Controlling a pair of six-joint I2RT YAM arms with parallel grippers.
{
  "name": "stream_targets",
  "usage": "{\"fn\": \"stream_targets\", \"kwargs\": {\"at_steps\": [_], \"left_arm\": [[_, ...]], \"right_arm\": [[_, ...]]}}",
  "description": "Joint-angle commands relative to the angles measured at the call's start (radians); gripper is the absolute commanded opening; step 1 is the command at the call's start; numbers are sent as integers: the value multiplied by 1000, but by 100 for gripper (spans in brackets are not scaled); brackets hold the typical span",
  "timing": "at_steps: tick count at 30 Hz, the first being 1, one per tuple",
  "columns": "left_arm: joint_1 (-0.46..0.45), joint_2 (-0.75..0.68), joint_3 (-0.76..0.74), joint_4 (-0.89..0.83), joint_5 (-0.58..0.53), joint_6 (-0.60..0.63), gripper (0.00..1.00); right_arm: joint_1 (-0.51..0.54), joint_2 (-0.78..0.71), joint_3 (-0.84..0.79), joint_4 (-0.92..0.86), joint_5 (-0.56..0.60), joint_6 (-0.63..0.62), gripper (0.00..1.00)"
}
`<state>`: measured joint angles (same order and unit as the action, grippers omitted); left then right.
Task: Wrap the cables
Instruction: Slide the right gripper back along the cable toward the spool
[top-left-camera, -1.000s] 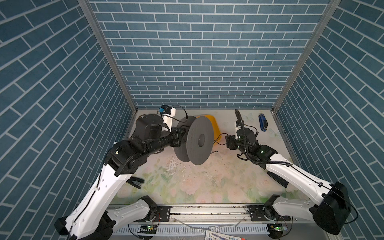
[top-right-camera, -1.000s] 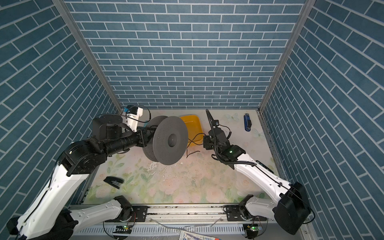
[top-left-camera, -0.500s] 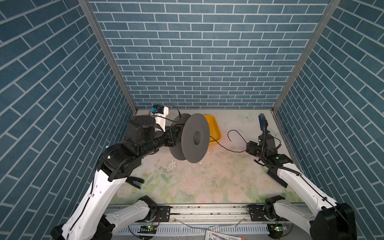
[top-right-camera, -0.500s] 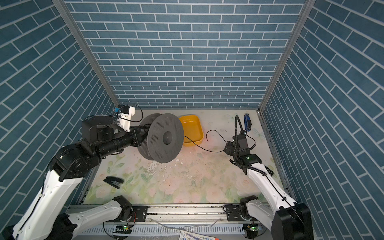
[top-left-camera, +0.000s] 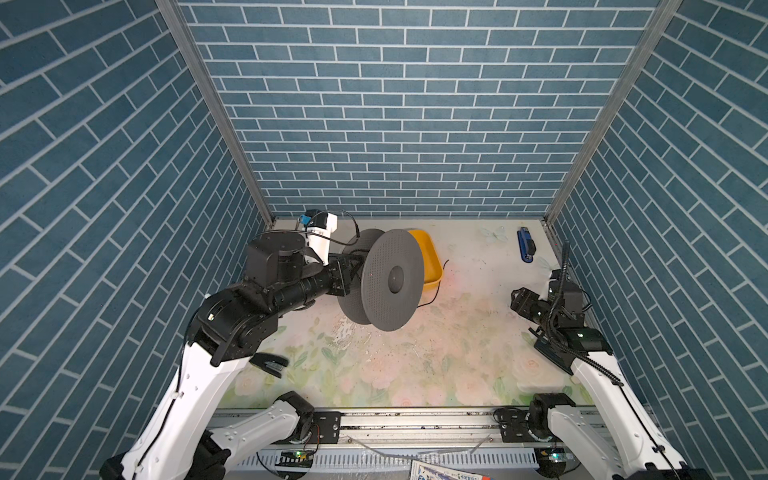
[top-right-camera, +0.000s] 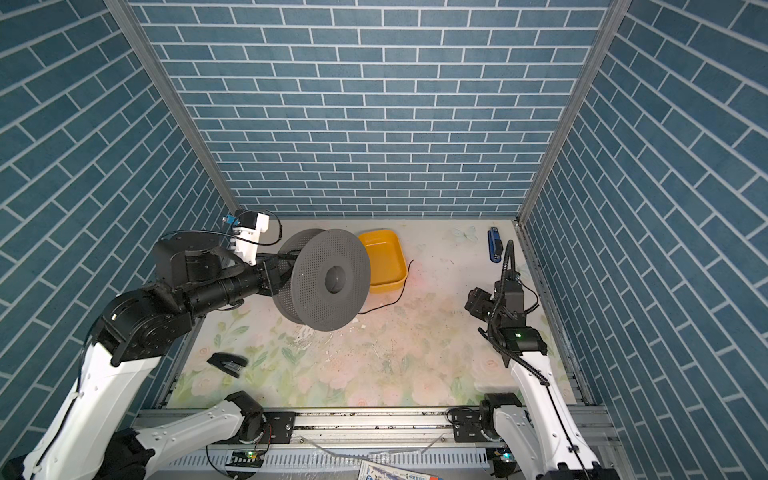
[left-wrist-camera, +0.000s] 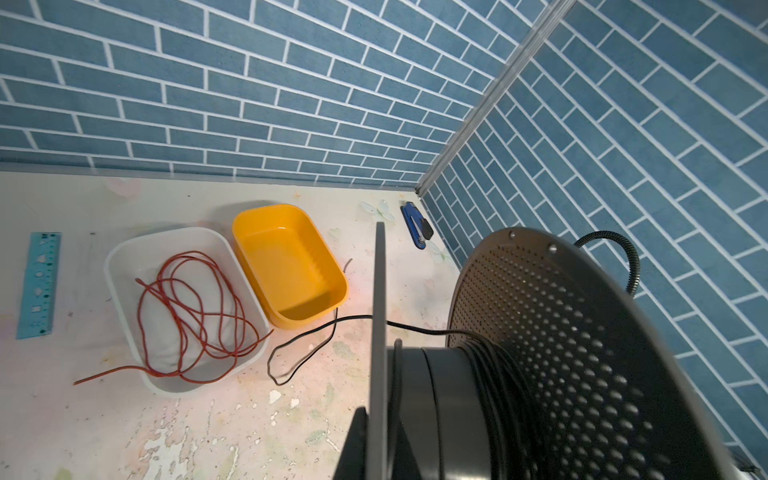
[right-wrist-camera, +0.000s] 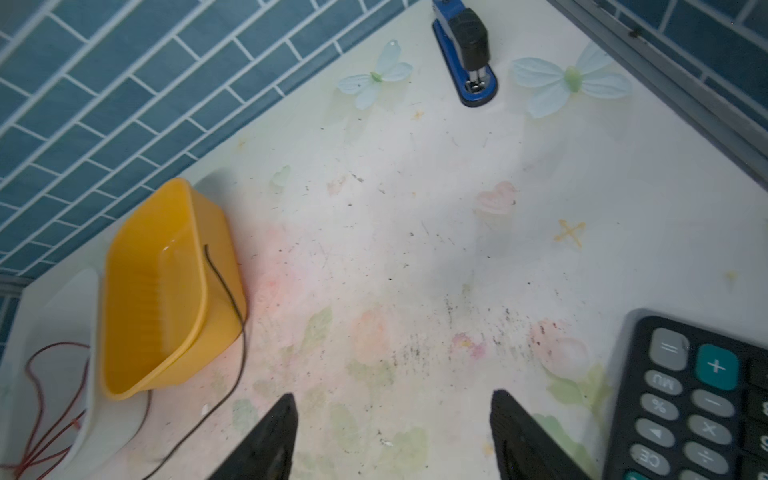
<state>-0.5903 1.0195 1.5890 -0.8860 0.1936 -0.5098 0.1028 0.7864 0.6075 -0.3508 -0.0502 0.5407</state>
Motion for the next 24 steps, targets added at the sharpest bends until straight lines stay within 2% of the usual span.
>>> {"fn": "stream_targets", "kwargs": {"at_steps": [1, 7, 10, 15, 24], "left_arm": [[4, 5, 19, 115, 82, -30, 0], [4, 20, 26, 131, 91, -33, 0], [4, 30, 29, 137, 111, -38, 0], [4, 38, 11, 159, 149, -57, 0], [4, 42, -6, 164, 146, -55, 0]], "right_arm": [[24, -60, -40, 32, -116, -62, 73], [152, -114, -116, 170, -195, -111, 77], [260, -106, -155, 272, -202, -134, 80], [394, -55, -203, 444, -212, -171, 82], [563, 114, -235, 694, -218, -279, 81]]}}
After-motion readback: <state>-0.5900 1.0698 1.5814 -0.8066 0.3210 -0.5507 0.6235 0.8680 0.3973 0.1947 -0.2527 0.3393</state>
